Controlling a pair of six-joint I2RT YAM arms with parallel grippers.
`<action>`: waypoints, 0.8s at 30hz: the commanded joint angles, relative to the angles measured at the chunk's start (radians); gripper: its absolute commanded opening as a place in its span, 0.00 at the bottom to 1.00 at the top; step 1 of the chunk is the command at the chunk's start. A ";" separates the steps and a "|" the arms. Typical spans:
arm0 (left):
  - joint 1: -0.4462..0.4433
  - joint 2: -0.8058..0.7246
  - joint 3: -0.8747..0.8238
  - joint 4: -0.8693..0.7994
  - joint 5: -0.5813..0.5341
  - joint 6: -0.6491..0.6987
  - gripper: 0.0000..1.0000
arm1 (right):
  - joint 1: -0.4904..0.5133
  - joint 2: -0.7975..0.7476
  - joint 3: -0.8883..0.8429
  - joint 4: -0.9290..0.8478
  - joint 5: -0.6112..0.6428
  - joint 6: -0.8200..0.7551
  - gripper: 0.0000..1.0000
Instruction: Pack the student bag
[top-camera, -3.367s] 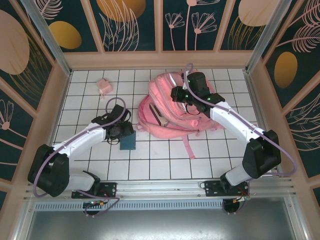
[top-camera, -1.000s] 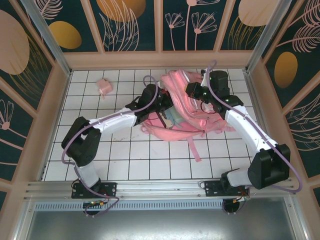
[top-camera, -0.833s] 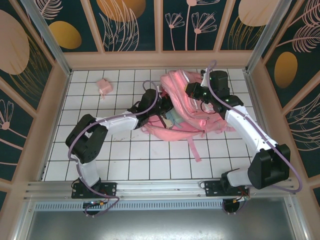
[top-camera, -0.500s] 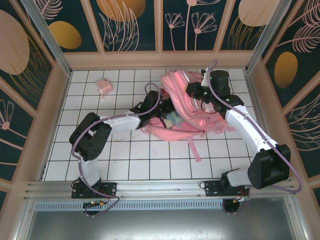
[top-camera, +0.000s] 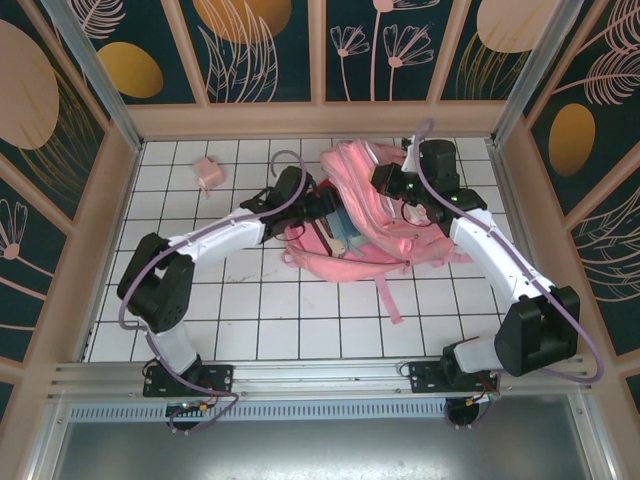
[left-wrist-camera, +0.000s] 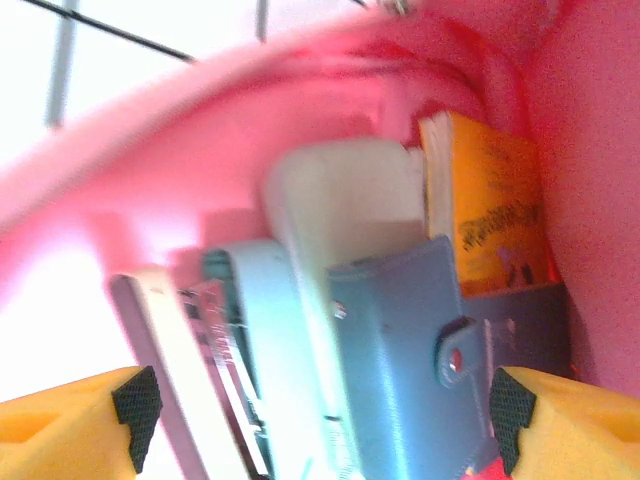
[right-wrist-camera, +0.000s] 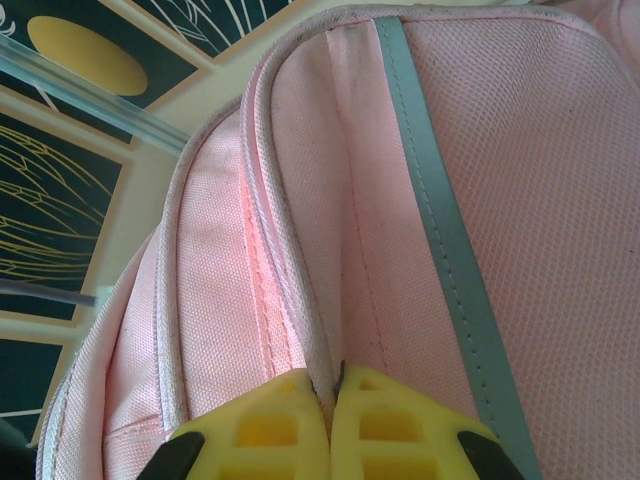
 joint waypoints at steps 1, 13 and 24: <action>0.060 -0.078 0.029 -0.158 -0.110 0.109 0.87 | -0.008 -0.010 0.055 0.056 -0.026 0.011 0.00; 0.363 -0.048 0.117 -0.302 -0.226 0.307 0.85 | 0.036 0.011 0.076 0.049 -0.025 0.006 0.00; 0.544 0.248 0.434 -0.388 -0.298 0.367 0.88 | 0.054 0.020 0.107 0.019 -0.002 -0.002 0.00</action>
